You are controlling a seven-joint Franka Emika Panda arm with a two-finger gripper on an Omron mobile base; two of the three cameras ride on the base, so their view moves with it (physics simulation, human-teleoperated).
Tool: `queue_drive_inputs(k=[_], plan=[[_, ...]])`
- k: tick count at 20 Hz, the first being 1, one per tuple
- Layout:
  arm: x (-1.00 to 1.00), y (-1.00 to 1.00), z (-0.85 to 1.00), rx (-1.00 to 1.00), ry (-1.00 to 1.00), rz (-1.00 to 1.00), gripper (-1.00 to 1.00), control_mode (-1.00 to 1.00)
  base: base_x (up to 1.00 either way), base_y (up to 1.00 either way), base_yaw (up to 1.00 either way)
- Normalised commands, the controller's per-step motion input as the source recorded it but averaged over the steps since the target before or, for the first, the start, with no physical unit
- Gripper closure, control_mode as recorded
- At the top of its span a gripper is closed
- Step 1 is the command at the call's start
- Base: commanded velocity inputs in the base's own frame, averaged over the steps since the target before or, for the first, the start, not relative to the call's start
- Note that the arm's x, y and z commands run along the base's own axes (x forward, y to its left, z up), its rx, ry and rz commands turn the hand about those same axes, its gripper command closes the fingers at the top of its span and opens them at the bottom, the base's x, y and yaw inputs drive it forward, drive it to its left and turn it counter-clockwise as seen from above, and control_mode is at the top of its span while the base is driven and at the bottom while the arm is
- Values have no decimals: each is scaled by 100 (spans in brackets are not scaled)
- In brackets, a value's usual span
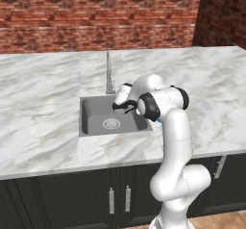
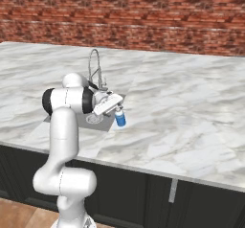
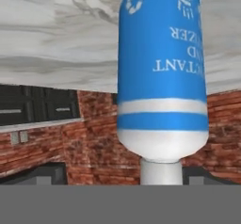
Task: Restock the sink supplies by placing the sponge and soap dispenser on the counter and next to the sink. Make sure the soap dispenser is upright.
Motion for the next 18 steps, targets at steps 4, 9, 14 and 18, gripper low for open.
queue_drive_inputs(k=[4, 9, 14, 18], plan=[[12, 0, -5, 0, 0, 0, -100, -100, 0, 0, 0], [16, -16, -30, 0, 3, 2, -100, -100, 0, 0, 0], [10, -41, -30, 0, 0, 4, -100, -100, 0, 0, 0], [19, -32, -25, 0, 0, 4, -100, -100, 0, 0, 0]])
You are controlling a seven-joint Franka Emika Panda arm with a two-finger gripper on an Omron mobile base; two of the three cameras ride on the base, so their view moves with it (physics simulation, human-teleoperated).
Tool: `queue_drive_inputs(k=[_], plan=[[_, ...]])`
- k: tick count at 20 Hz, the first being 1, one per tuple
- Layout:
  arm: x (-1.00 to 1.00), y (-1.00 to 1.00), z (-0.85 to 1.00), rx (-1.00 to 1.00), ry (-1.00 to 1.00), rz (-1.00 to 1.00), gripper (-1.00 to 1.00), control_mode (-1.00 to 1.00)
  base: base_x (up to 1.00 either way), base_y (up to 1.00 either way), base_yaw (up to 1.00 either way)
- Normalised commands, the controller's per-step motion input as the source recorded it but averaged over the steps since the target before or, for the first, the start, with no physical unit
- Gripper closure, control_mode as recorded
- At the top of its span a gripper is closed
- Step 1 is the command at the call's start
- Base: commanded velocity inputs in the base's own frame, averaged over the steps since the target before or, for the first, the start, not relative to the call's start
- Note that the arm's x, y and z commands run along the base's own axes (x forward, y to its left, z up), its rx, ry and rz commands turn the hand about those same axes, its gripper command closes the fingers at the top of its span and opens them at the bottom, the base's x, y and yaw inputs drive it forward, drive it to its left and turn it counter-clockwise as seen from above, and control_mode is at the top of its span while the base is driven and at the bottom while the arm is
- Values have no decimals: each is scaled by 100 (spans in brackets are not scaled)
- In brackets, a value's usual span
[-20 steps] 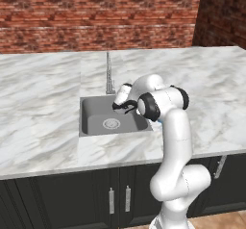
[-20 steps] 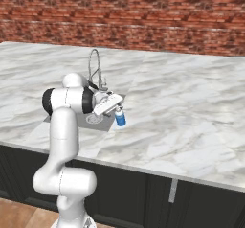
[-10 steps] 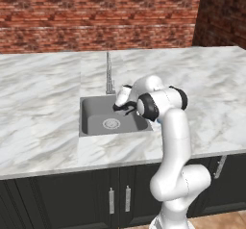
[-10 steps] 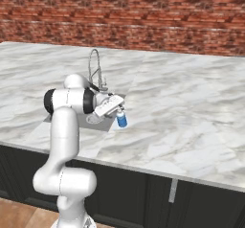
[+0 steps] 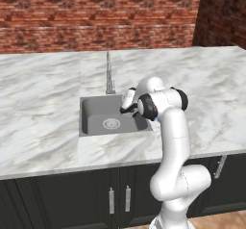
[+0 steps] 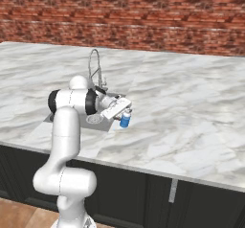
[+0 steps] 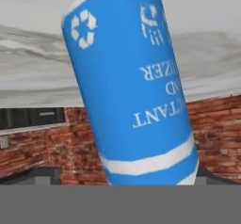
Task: Restock the sink supplies by placing the sponge and soap dispenser on the counter and next to the sink. Make sure the soap dispenser is upright.
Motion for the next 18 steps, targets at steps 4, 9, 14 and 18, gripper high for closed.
queue_drive_inputs(k=[4, 9, 14, 18], plan=[[5, 0, -3, 0, 0, 2, -100, -100, 0, 0, 0], [0, 12, 5, 0, -1, 1, -100, -100, 0, 0, 0], [0, 20, 28, -1, -6, 0, -100, -100, 0, 0, 0], [0, 26, 35, -1, -8, 0, -100, -100, 0, 0, 0]])
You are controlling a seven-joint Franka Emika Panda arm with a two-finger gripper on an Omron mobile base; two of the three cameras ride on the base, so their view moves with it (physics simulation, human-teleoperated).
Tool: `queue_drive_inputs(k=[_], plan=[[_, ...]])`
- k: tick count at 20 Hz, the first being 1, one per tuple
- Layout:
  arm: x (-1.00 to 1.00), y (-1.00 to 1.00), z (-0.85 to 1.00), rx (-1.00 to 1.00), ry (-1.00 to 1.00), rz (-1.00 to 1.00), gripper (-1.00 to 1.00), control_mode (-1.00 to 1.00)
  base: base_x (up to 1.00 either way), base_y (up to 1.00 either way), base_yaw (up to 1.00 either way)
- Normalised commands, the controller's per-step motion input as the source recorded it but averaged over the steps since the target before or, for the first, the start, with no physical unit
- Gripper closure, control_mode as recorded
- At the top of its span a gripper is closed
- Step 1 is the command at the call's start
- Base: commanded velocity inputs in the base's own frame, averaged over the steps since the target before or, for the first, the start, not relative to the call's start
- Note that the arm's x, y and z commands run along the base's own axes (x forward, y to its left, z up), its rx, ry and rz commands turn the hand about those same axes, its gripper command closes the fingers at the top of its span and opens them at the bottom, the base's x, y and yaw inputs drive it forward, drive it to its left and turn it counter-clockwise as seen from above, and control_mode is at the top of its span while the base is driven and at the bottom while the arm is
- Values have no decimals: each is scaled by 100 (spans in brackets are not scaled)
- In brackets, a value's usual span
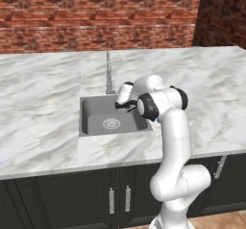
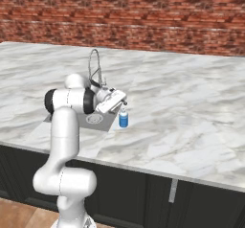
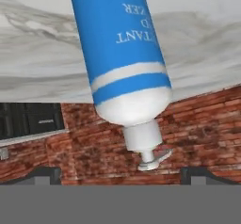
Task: Restock the sink supplies by placing the sponge and soap dispenser on the counter and next to the sink. Make sure the soap dispenser is upright.
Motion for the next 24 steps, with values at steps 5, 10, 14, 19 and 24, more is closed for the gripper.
queue_drive_inputs(k=[5, 10, 14, 19, 24], plan=[[-2, 15, 43, 0, -11, 0, -100, -100, 0, 0, 0], [-64, -3, 46, 0, -32, 0, -100, -100, 0, 0, 0], [-100, -24, 22, 7, -56, 0, -100, -100, 0, 0, 0], [-100, -19, 48, 8, -54, -2, -100, -100, 0, 0, 0], [-100, -18, 41, 2, -60, 0, -100, -100, 0, 0, 0]])
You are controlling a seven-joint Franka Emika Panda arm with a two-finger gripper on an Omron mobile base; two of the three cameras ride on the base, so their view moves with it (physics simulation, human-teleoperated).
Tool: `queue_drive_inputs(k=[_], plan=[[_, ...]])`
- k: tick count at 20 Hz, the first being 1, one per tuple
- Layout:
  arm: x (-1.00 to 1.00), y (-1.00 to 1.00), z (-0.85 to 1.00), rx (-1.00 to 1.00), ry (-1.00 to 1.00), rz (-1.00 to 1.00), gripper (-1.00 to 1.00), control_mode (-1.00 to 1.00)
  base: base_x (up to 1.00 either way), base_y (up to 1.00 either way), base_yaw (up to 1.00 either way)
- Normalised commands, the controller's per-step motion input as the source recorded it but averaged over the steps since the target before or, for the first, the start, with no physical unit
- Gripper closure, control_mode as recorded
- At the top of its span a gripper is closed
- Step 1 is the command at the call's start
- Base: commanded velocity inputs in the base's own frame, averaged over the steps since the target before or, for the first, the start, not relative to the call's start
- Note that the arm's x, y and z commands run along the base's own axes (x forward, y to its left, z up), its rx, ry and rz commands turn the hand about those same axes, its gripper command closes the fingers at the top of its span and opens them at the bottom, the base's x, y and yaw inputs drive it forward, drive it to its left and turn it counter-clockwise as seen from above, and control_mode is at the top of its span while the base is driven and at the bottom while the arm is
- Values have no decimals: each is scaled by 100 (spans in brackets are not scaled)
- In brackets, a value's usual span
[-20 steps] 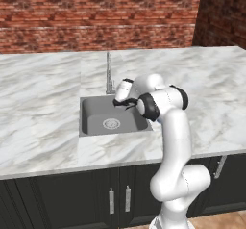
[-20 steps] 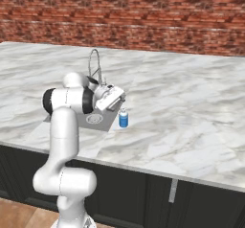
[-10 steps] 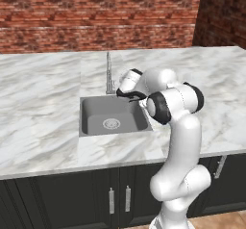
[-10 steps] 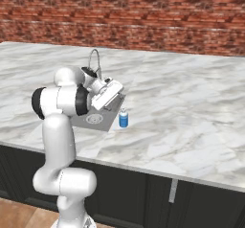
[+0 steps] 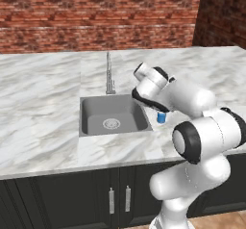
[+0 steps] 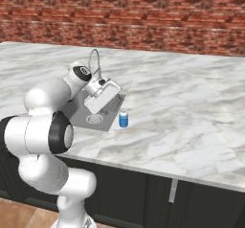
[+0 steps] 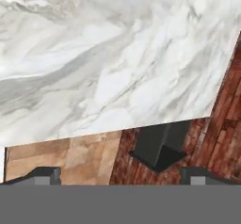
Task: Restock the sink supplies by placing the sponge and soap dispenser on the counter and next to the sink. Make sure the soap dispenser is upright.
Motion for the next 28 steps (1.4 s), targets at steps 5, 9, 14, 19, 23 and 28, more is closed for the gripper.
queue_drive_inputs(k=[5, 9, 14, 19, 23, 28], plan=[[-100, -22, 14, 4, -58, 0, -100, -100, 0, 0, 0], [-100, -27, 15, 14, -46, 0, -100, -100, 0, 0, 0], [-79, -9, 1, 18, -22, 0, -100, -100, 0, 0, 0], [-17, 52, -19, 0, 1, 1, -100, -100, 0, 0, 0], [2, 8, -40, 5, 11, 18, -100, -100, 0, 0, 0], [-6, 0, -9, 8, 1, 9, -100, 100, -26, 0, -3]])
